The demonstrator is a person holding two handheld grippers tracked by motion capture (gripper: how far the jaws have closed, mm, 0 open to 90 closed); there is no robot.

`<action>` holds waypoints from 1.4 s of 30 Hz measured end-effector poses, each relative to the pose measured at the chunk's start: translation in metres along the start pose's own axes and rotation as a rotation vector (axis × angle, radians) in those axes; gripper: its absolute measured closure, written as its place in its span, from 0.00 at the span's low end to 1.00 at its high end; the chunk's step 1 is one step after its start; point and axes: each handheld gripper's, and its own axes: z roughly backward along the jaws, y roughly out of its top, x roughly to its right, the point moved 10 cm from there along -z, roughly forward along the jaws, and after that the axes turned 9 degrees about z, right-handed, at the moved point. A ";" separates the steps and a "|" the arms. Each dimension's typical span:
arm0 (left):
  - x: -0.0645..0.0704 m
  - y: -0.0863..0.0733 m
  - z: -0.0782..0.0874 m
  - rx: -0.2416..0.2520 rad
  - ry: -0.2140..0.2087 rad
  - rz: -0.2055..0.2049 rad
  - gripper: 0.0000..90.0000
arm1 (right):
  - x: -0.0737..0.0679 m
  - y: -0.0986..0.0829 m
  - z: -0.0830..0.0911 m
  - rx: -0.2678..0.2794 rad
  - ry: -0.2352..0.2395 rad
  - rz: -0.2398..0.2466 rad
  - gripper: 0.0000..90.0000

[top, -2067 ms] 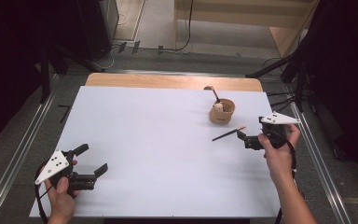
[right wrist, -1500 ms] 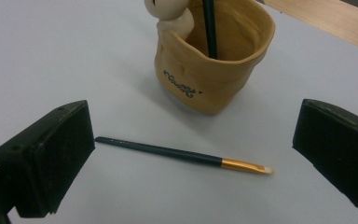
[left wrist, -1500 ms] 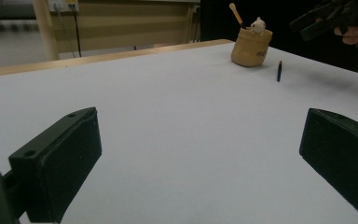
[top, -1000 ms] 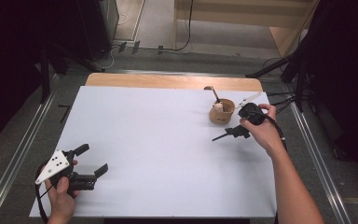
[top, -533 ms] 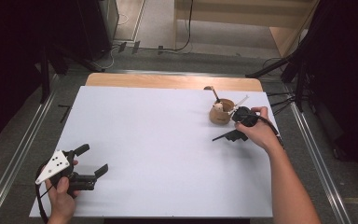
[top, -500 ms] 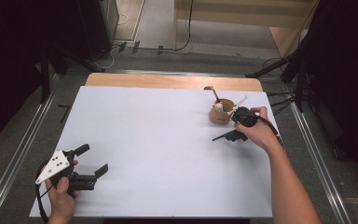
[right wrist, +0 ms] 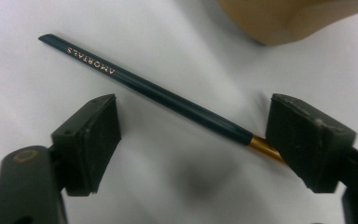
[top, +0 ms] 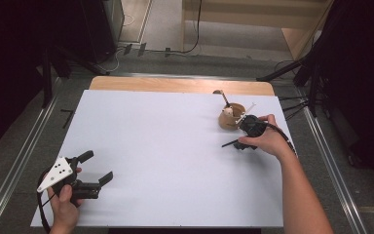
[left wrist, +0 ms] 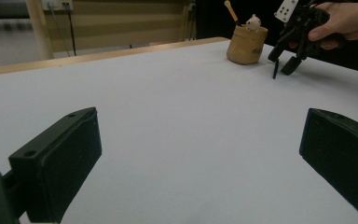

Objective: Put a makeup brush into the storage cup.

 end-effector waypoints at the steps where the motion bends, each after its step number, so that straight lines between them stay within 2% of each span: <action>1: 0.000 0.000 0.000 0.000 0.000 0.001 0.00 | -0.001 -0.001 0.000 0.001 0.013 -0.011 0.25; 3: 0.000 0.000 0.000 0.001 0.000 -0.001 0.00 | -0.002 -0.001 0.001 0.014 0.022 -0.011 0.28; 5: 0.001 0.000 0.000 0.000 -0.002 -0.001 0.00 | -0.005 -0.002 0.003 0.007 0.031 -0.002 0.39; 7: 0.001 0.000 0.000 0.000 -0.002 -0.001 0.00 | -0.008 -0.001 0.007 -0.011 0.043 0.025 0.60; 9: 0.001 0.000 0.000 0.001 -0.003 -0.002 0.00 | -0.012 -0.002 0.010 -0.047 0.062 0.028 0.89; 10: 0.001 0.000 0.000 0.001 -0.004 -0.002 0.00 | -0.014 -0.002 0.009 -0.055 0.056 0.049 0.94; 12: 0.002 0.000 0.000 -0.001 -0.005 -0.004 0.00 | -0.017 -0.001 0.010 -0.071 0.038 0.033 0.94; 15: 0.002 0.000 0.000 -0.002 -0.007 -0.005 0.00 | -0.018 -0.001 0.010 -0.060 0.027 0.023 0.94; 21: 0.004 -0.001 -0.003 -0.008 -0.014 0.001 0.00 | -0.027 -0.001 0.015 -0.012 0.012 0.071 0.94; 23: 0.007 -0.001 -0.006 -0.013 -0.021 -0.003 0.00 | -0.030 0.000 0.019 0.004 -0.004 0.063 0.94; 31: 0.019 0.003 -0.018 -0.023 -0.048 -0.021 0.00 | -0.045 0.014 0.043 0.238 -0.030 0.003 0.94; 38: 0.032 0.009 -0.035 -0.038 -0.078 -0.040 0.00 | -0.058 0.018 0.058 0.372 -0.051 -0.015 0.94; 42: 0.041 0.011 -0.046 -0.060 -0.091 -0.072 0.00 | -0.064 0.020 0.064 0.439 -0.053 -0.033 0.94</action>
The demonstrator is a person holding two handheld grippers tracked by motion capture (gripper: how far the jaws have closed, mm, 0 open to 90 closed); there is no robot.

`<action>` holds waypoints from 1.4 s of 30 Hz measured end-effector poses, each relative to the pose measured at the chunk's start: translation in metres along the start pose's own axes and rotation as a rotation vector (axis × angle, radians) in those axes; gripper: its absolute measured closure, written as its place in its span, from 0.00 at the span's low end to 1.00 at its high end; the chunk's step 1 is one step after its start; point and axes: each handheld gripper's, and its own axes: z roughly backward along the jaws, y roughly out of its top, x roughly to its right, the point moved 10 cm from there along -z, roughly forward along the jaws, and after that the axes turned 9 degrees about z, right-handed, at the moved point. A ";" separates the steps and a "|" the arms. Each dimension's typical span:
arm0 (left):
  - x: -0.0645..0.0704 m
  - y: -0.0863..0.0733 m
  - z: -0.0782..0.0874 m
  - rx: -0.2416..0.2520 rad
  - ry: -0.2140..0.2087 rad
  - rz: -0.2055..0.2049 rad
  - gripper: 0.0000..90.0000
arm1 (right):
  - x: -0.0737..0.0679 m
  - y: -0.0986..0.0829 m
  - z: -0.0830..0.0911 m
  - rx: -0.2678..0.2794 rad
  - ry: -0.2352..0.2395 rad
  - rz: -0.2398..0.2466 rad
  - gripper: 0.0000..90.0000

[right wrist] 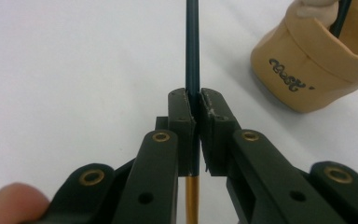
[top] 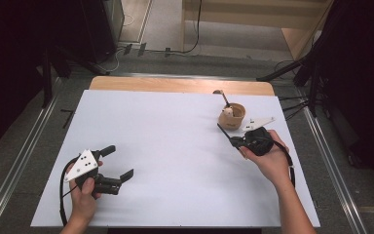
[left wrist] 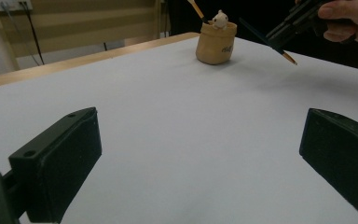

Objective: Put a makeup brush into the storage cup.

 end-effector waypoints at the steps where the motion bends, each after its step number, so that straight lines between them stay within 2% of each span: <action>1: 0.001 0.001 -0.003 -0.007 0.001 -0.010 0.00 | -0.002 0.001 0.001 0.020 0.001 -0.005 0.94; 4: 0.005 0.006 -0.009 -0.020 -0.004 -0.038 0.00 | -0.008 0.005 0.005 0.061 0.005 -0.010 0.94; 7: 0.011 0.011 -0.015 -0.028 -0.024 -0.046 0.00 | -0.015 0.011 0.010 0.106 0.009 -0.005 0.94; 15: 0.022 0.020 -0.037 -0.022 -0.072 -0.013 0.00 | -0.032 0.018 0.019 0.145 0.024 0.026 0.94; 21: 0.029 0.025 -0.054 -0.007 -0.088 0.010 0.00 | -0.050 0.023 0.021 0.170 0.054 0.060 0.94; 23: 0.032 0.024 -0.059 -0.013 -0.088 0.005 0.00 | -0.055 0.025 0.021 0.158 0.058 0.076 0.94; 25: 0.034 0.022 -0.060 -0.023 -0.091 -0.007 0.00 | -0.059 0.028 0.022 0.176 0.070 0.080 0.94; 31: 0.042 0.019 -0.062 -0.034 -0.159 -0.007 0.00 | -0.070 0.034 0.020 0.181 0.087 0.104 0.94; 34: 0.048 0.017 -0.064 -0.042 -0.184 -0.007 0.00 | -0.078 0.037 0.020 0.184 0.112 0.116 0.94; 42: 0.054 0.017 -0.065 -0.054 -0.203 -0.004 0.04 | -0.097 0.041 0.014 0.175 0.161 0.159 0.94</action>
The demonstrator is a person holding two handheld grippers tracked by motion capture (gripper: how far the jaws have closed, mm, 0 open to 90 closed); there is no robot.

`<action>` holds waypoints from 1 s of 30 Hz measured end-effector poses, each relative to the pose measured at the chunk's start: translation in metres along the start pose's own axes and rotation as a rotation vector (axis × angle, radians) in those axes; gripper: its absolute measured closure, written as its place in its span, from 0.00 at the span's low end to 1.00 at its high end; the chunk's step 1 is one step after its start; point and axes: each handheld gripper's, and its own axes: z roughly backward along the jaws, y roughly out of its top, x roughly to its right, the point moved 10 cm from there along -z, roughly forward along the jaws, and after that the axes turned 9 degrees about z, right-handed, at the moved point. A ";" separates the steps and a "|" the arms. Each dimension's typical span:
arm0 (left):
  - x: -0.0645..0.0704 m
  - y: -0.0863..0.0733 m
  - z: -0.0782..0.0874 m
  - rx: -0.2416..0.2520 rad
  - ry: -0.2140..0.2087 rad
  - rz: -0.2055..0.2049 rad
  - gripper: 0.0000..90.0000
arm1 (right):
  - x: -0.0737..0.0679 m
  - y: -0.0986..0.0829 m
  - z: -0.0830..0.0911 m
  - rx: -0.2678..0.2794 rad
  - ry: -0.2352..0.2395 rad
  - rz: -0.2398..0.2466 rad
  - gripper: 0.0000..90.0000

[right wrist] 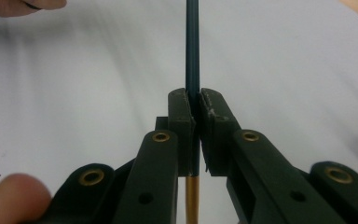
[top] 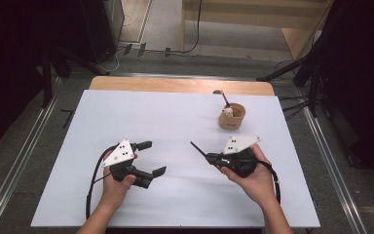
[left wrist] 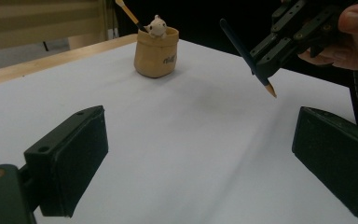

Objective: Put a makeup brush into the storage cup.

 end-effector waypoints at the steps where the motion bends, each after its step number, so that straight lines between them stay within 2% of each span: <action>1: 0.000 0.000 0.000 -0.002 -0.004 0.003 0.05 | -0.003 0.001 -0.002 -0.007 0.007 0.004 0.94; 12: 0.011 0.001 -0.003 -0.015 -0.048 -0.002 0.07 | -0.022 0.009 -0.014 -0.020 0.054 0.059 0.94; 19: 0.019 0.000 -0.007 -0.041 -0.088 -0.009 0.08 | -0.034 0.015 -0.019 -0.026 0.080 0.124 0.94; 23: 0.024 -0.002 -0.009 -0.055 -0.108 -0.017 0.16 | -0.041 0.016 -0.021 -0.037 0.097 0.142 0.94; 28: 0.028 -0.003 -0.010 -0.076 -0.133 -0.020 0.17 | -0.047 0.017 -0.025 -0.048 0.112 0.170 0.94; 30: 0.030 -0.003 -0.010 -0.083 -0.139 -0.016 0.21 | -0.049 0.017 -0.027 -0.056 0.114 0.184 0.94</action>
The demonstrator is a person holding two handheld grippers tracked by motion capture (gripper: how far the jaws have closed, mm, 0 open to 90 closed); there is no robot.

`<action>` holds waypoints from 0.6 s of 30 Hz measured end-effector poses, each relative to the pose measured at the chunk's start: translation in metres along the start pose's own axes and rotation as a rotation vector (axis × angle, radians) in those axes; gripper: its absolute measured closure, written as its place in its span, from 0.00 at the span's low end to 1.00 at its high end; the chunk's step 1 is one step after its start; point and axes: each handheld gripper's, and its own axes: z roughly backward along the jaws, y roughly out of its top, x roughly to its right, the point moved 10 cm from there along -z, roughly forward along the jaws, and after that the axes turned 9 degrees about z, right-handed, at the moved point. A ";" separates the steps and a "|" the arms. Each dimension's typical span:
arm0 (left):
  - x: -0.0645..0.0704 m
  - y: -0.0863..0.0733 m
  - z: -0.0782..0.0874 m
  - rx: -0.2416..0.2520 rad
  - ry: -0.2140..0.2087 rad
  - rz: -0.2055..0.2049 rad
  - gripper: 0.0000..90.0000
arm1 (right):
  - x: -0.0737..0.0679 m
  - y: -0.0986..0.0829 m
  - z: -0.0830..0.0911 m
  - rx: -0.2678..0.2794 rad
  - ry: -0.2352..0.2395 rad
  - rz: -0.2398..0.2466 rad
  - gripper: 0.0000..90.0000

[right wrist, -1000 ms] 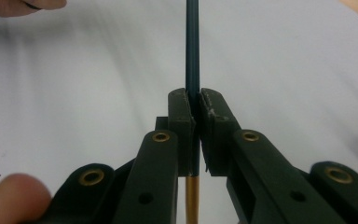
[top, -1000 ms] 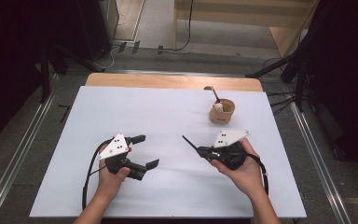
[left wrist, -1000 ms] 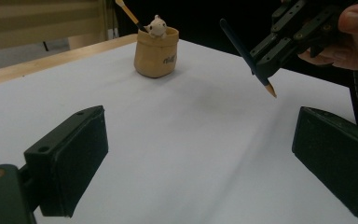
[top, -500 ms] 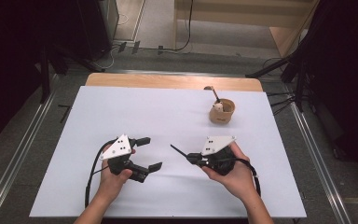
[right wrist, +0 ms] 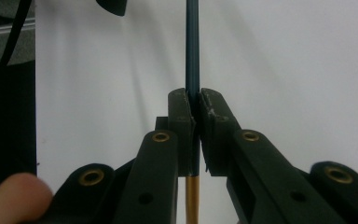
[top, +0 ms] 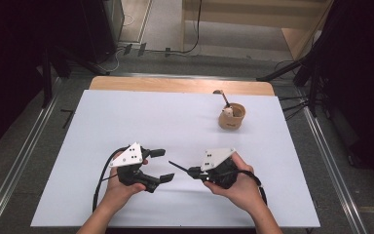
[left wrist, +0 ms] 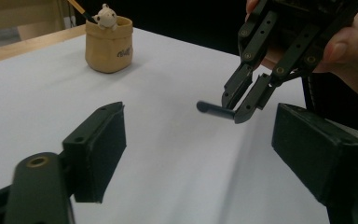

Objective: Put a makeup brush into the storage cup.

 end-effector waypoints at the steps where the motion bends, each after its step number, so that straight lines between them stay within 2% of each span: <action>1: 0.001 0.000 0.000 -0.003 -0.004 -0.001 0.23 | -0.001 0.000 -0.001 -0.005 -0.002 0.004 0.94; 9: 0.008 -0.005 -0.006 -0.050 -0.046 0.004 0.45 | -0.007 0.003 -0.006 -0.020 0.011 0.041 0.94; 11: 0.009 -0.006 -0.006 -0.060 -0.057 0.008 0.54 | -0.008 0.004 -0.006 -0.023 0.011 0.047 0.94; 18: 0.011 -0.010 -0.010 -0.101 -0.078 0.016 0.64 | -0.011 0.005 -0.008 -0.031 0.015 0.071 0.94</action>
